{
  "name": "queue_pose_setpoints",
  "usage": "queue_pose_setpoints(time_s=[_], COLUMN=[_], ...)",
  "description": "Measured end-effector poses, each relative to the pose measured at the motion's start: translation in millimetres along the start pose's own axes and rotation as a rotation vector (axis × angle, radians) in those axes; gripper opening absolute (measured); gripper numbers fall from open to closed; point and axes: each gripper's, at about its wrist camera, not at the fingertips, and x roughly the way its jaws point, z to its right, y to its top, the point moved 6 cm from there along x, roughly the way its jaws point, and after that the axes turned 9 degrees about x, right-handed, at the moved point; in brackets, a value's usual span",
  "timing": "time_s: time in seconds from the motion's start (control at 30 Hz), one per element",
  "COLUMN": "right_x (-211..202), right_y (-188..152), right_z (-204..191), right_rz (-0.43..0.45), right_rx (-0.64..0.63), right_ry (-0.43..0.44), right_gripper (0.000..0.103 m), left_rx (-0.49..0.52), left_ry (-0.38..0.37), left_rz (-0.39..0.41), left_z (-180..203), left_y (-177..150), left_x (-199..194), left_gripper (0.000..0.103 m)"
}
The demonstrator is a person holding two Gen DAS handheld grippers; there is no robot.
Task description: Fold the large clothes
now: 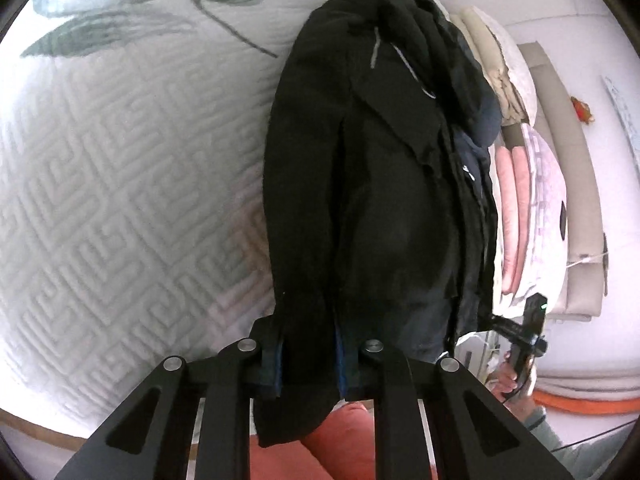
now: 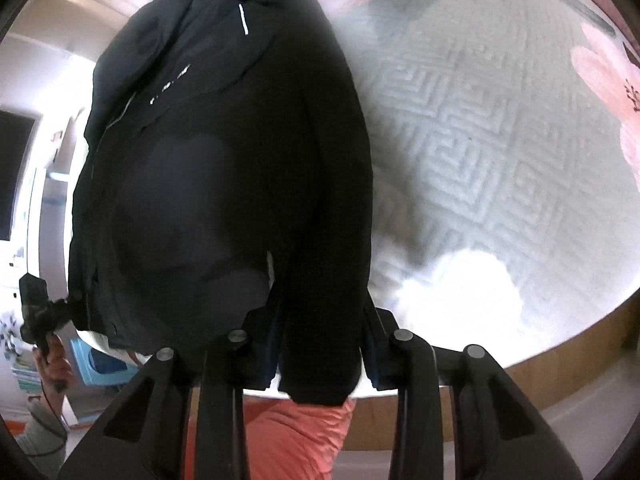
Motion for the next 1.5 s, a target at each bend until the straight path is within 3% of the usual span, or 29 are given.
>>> queue_pose_setpoints(time_s=[0.07, 0.23, 0.3, 0.33, 0.4, 0.43, 0.47, 0.57, 0.7, 0.8, 0.97, 1.17, 1.37, 1.5], right_x=[3, 6, 6, 7, 9, 7, 5, -10, -56, -96, -148, -188, -187, -137], right_y=[2, 9, 9, 8, 4, 3, 3, 6, 25, 61, 151, 266, 366, 432], right_z=[10, 16, 11, 6, -3, -9, -13, -24, -38, -54, -105, -159, -212, -228], right_rz=[-0.011, -0.003, -0.003, -0.006, -0.015, -0.013, -0.008, 0.013, 0.04, 0.065, 0.114, 0.174, 0.208, 0.182], right_rx=[0.045, 0.107, 0.087, 0.073, 0.017, -0.005, -0.024, -0.05, -0.035, -0.002, -0.008, -0.046, -0.102, -0.077], right_ry=[0.039, 0.081, 0.065, 0.056, 0.009, -0.004, -0.009, -0.042, 0.005, 0.06, 0.157, 0.226, 0.206, 0.185], right_gripper=[0.039, 0.045, 0.048, 0.048, 0.033, 0.024, 0.017, 0.012, 0.01, 0.01, 0.01, 0.01, 0.011, 0.011], left_rx=[-0.018, -0.072, -0.069, -0.061, -0.033, -0.012, 0.009, 0.023, -0.024, -0.007, 0.074, 0.103, 0.096, 0.007], left_ry=[-0.003, -0.056, -0.049, -0.036, 0.011, 0.033, 0.052, 0.052, -0.036, -0.08, -0.107, -0.078, -0.025, 0.022], left_rz=[-0.016, -0.03, -0.027, -0.026, -0.029, -0.032, -0.041, -0.013, 0.1, 0.18, 0.277, 0.372, 0.407, 0.389], left_z=[-8, -12, -8, -6, -1, 2, 5, 18, 39, 64, 108, 136, 140, 112], left_y=[1, -3, -3, -3, -4, -5, -5, 2, 35, 79, 171, 283, 375, 430], left_x=[3, 14, 14, 15, 15, 15, 15, 1, -45, -73, -98, -111, -103, -61], left_gripper=[0.017, 0.045, 0.049, 0.048, 0.042, 0.014, 0.009, 0.008, 0.008, 0.008, 0.008, 0.009, 0.009, 0.012])
